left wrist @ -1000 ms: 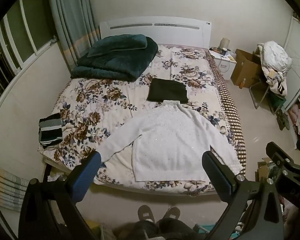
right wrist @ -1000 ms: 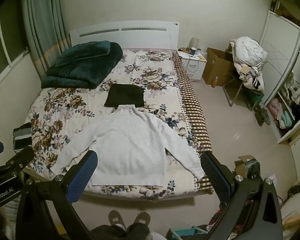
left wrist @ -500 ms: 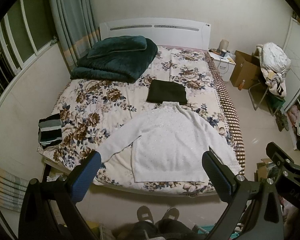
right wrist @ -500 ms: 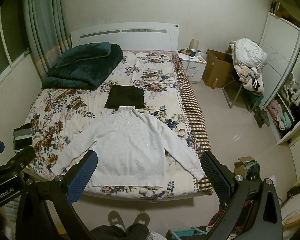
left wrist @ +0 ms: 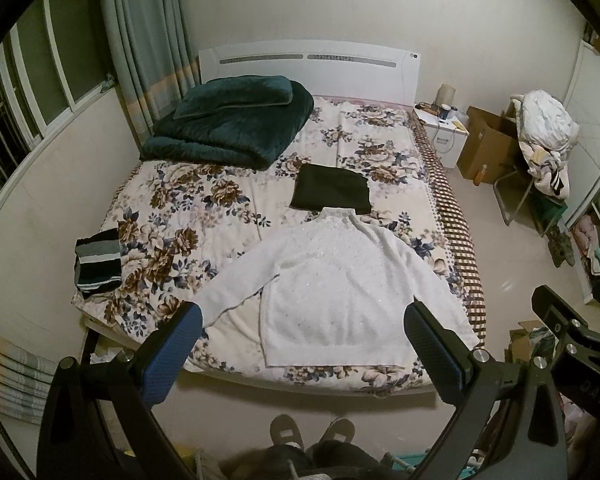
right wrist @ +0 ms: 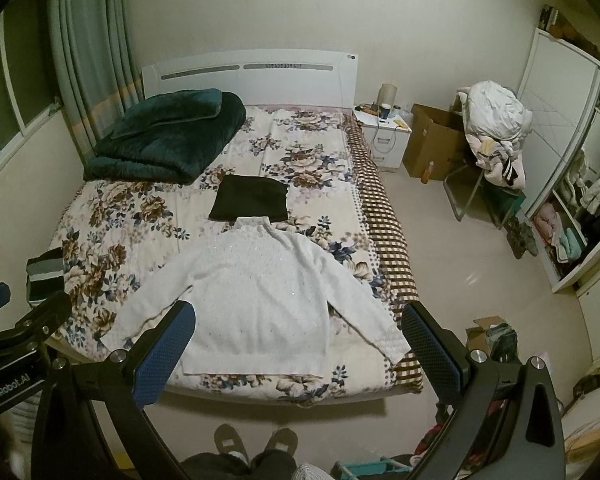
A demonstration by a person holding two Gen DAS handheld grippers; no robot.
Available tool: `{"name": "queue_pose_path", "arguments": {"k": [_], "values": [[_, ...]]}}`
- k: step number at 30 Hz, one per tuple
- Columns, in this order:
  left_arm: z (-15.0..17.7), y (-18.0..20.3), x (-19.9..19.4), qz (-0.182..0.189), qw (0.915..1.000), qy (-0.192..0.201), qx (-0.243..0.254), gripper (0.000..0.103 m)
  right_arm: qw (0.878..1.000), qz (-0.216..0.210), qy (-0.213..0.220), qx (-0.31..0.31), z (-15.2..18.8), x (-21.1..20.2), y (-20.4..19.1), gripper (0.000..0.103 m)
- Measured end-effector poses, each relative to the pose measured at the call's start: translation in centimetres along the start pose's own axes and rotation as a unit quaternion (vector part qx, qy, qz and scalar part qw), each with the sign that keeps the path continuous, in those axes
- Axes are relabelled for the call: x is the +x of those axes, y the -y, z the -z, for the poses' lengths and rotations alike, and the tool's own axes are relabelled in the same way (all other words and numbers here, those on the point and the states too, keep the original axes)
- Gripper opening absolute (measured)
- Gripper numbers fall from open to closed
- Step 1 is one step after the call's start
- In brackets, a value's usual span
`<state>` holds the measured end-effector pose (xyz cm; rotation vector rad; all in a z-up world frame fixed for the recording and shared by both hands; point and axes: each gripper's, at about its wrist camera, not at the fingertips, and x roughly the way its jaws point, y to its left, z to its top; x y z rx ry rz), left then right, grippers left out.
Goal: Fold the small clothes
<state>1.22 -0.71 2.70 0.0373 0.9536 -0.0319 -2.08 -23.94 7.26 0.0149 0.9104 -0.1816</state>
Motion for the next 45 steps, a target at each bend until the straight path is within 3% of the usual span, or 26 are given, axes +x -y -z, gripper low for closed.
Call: {"name": "queue_pose_path", "arguments": {"k": [45], "values": [[-0.36, 0.85, -0.5, 0.004, 0.9999, 0.009, -0.003, 0.103, 1.0, 0.001, 0.008, 0.0, -0.44, -0.77, -0.78, 0.103]]}}
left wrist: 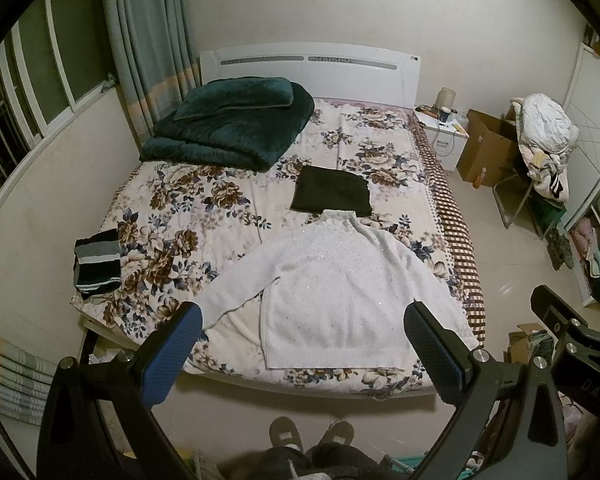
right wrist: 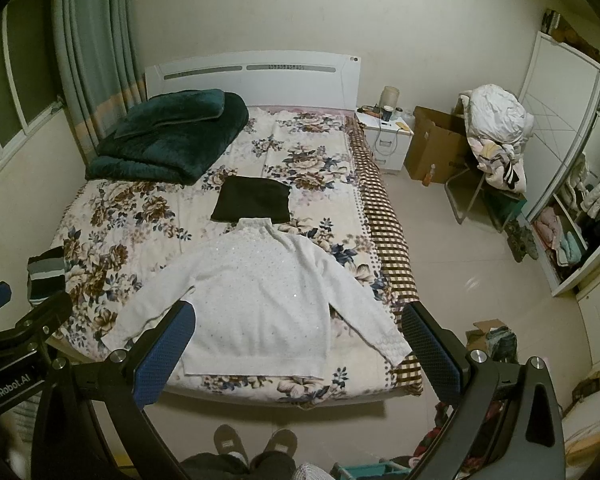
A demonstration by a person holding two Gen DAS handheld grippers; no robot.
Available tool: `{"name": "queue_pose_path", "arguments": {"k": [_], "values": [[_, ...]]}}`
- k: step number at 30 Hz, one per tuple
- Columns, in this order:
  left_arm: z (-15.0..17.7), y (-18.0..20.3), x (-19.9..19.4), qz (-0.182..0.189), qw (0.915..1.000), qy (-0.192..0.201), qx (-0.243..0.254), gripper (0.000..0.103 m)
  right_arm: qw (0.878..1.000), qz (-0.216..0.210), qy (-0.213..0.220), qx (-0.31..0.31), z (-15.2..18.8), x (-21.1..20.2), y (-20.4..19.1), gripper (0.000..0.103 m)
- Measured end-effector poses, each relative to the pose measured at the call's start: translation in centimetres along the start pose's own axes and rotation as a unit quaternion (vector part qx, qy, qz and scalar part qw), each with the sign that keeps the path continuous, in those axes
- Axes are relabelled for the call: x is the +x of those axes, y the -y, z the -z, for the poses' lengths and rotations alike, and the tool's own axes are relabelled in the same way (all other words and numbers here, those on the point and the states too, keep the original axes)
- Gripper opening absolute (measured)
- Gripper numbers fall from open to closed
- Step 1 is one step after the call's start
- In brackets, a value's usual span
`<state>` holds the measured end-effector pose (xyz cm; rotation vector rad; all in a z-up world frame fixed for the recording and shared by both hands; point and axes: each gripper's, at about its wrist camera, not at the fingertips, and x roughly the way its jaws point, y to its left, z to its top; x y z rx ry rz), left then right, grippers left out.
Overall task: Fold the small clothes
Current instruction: 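Grasp the sweater sleeve with the right tool while the left tool approaches the sweater body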
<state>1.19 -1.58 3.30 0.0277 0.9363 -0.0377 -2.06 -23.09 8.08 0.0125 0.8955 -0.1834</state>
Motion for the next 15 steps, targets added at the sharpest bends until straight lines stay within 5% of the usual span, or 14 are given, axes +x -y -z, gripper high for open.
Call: {"name": "queue_pose_path", "arguments": {"k": [3, 9, 15], "values": [[-1.1, 0.8, -0.5, -0.006, 1.0, 0.003, -0.001, 0.103, 1.0, 0.0, 0.001, 0.0, 0.1, 0.0, 0.0, 0.103], [-3.3, 0.7, 1.7, -0.043, 0.9964, 0.073, 0.003, 0.103, 0.999, -0.01, -0.007, 0.032, -2.5, -0.1, -0.2, 0.103], [-3.4, -0.6, 9.2, -0.035, 0.9963, 0.076, 0.019, 0.103, 0.992, 0.033, -0.036, 0.117, -1.0, 6.4, 4.0, 0.103]]}}
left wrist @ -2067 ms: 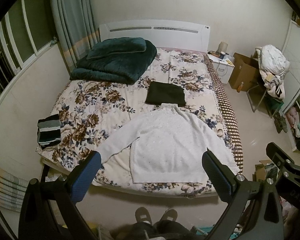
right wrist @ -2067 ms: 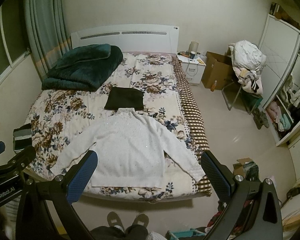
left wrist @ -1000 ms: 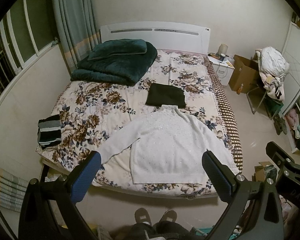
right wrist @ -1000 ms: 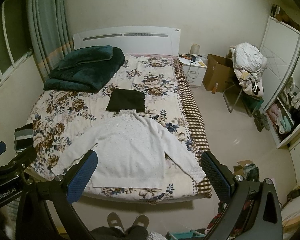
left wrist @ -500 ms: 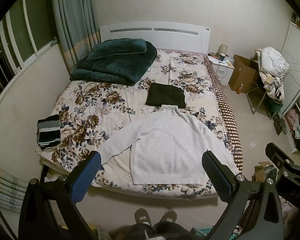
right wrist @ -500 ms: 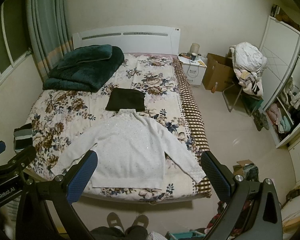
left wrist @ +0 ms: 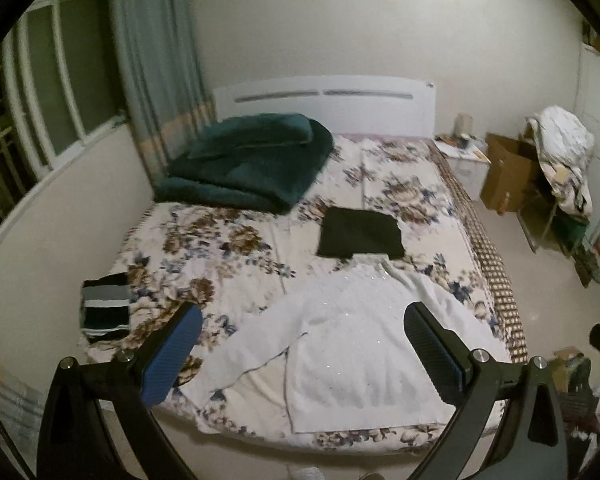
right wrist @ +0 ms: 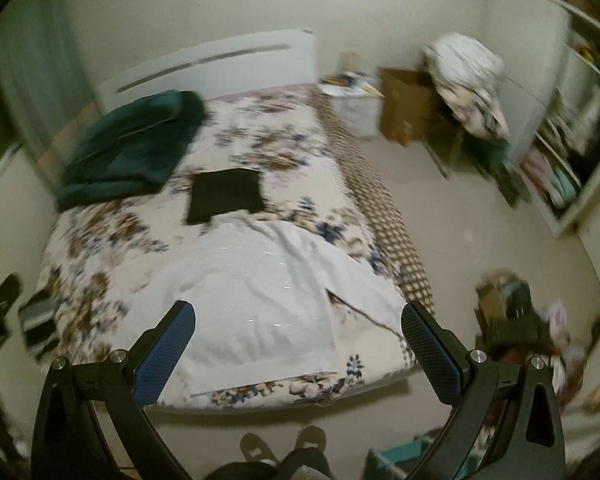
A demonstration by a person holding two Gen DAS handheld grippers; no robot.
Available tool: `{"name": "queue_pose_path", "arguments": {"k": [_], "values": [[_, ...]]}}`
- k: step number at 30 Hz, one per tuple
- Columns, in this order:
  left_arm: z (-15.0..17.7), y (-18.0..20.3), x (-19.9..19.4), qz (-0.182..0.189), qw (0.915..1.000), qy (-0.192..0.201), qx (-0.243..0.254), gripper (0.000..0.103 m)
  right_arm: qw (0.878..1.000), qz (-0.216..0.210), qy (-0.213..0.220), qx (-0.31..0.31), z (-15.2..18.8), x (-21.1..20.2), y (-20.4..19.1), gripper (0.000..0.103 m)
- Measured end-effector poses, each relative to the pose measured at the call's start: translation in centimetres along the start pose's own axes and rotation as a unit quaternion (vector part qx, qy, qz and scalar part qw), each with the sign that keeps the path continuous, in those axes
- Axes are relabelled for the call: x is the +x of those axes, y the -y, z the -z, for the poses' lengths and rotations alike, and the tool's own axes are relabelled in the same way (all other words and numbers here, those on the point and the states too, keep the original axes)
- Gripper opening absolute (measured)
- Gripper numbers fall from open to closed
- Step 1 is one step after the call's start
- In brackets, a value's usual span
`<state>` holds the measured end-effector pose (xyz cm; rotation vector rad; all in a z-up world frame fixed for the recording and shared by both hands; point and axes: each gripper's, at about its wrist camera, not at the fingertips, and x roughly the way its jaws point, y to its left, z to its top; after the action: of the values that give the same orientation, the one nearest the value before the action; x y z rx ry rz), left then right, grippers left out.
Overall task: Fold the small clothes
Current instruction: 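Grasp the sweater sleeve with the right tool while the left tool approaches the sweater body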
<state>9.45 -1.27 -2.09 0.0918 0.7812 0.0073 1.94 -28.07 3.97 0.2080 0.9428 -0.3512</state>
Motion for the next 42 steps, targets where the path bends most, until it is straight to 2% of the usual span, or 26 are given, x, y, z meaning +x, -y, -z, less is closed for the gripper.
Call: {"name": "queue_pose_path", "arguments": {"k": [3, 6, 8, 11, 15, 17, 22, 23, 26, 28, 30, 32, 33, 34, 35, 36, 38, 40, 42], "values": [[0.6, 0.9, 5.1, 0.005, 0.9995, -0.029, 0.015, 0.103, 0.997, 0.027, -0.029, 0.069, 0.9, 5.3, 3.7, 0.103], [1.4, 2.7, 11.4, 0.003, 0.9967, -0.08, 0.016, 0.103, 0.989, 0.054, -0.061, 0.125, 2.4, 11.2, 8.0, 0.103], [2.6, 3.3, 14.8, -0.004, 0.9941, -0.108, 0.012, 0.103, 0.981, 0.062, -0.085, 0.161, 3.7, 15.4, 11.3, 0.103], [4.2, 5.0, 20.4, -0.017, 0.9894, -0.144, 0.007, 0.103, 0.965, 0.062, -0.13, 0.219, 5.8, 22.9, 16.7, 0.096], [6.4, 7.4, 27.0, -0.049, 0.9841, -0.17, 0.017, 0.103, 0.932, 0.056, -0.176, 0.311, 9.8, 33.8, 24.7, 0.095], [8.1, 8.3, 31.2, -0.07, 0.9782, -0.194, 0.023, 0.103, 0.916, 0.059, -0.187, 0.351, 12.3, 38.6, 28.1, 0.094], [12.6, 9.6, 40.0, -0.103, 0.9615, -0.255, 0.007, 0.103, 0.849, 0.073, -0.223, 0.474, 20.0, 50.0, 34.9, 0.094], [13.2, 9.8, 41.1, -0.106, 0.959, -0.263, 0.005, 0.103, 0.835, 0.07, -0.221, 0.499, 21.7, 52.1, 36.2, 0.094], [15.4, 10.6, 45.1, -0.111, 0.9495, -0.294, -0.001, 0.103, 0.806, 0.059, -0.212, 0.55, 24.9, 56.1, 37.7, 0.094], [16.4, 11.3, 47.2, -0.107, 0.9458, -0.307, 0.004, 0.103, 0.791, 0.048, -0.198, 0.576, 26.0, 57.9, 38.2, 0.088], [16.9, 11.9, 48.2, -0.104, 0.9448, -0.31, 0.015, 0.103, 0.78, 0.038, -0.177, 0.6, 26.6, 59.3, 38.5, 0.088], [17.4, 12.7, 49.2, -0.099, 0.946, -0.308, 0.027, 0.103, 0.778, 0.05, -0.15, 0.609, 26.3, 59.9, 38.4, 0.088], [17.6, 12.9, 49.5, -0.097, 0.9463, -0.307, 0.031, 0.103, 0.78, 0.051, -0.136, 0.608, 26.1, 60.1, 38.3, 0.079], [17.9, 13.3, 50.1, -0.096, 0.9456, -0.309, 0.037, 0.103, 0.785, 0.053, -0.126, 0.604, 25.6, 60.3, 38.1, 0.051], [18.2, 13.4, 50.4, -0.094, 0.9449, -0.311, 0.039, 0.103, 0.789, 0.054, -0.124, 0.599, 25.2, 60.4, 37.9, 0.035], [18.3, 13.6, 50.7, -0.092, 0.9442, -0.314, 0.039, 0.103, 0.794, 0.049, -0.128, 0.592, 24.8, 60.9, 37.8, 0.013], [18.3, 13.9, 51.0, -0.087, 0.9443, -0.315, 0.037, 0.103, 0.802, 0.053, -0.123, 0.583, 24.0, 60.7, 37.8, 0.013], [18.1, 14.2, 50.9, -0.082, 0.9467, -0.309, 0.039, 0.103, 0.816, 0.075, -0.103, 0.564, 22.6, 59.1, 37.9, 0.011], [17.9, 14.4, 50.7, -0.078, 0.9489, -0.303, 0.042, 0.103, 0.817, 0.09, -0.083, 0.564, 21.3, 57.3, 38.4, 0.011]]}}
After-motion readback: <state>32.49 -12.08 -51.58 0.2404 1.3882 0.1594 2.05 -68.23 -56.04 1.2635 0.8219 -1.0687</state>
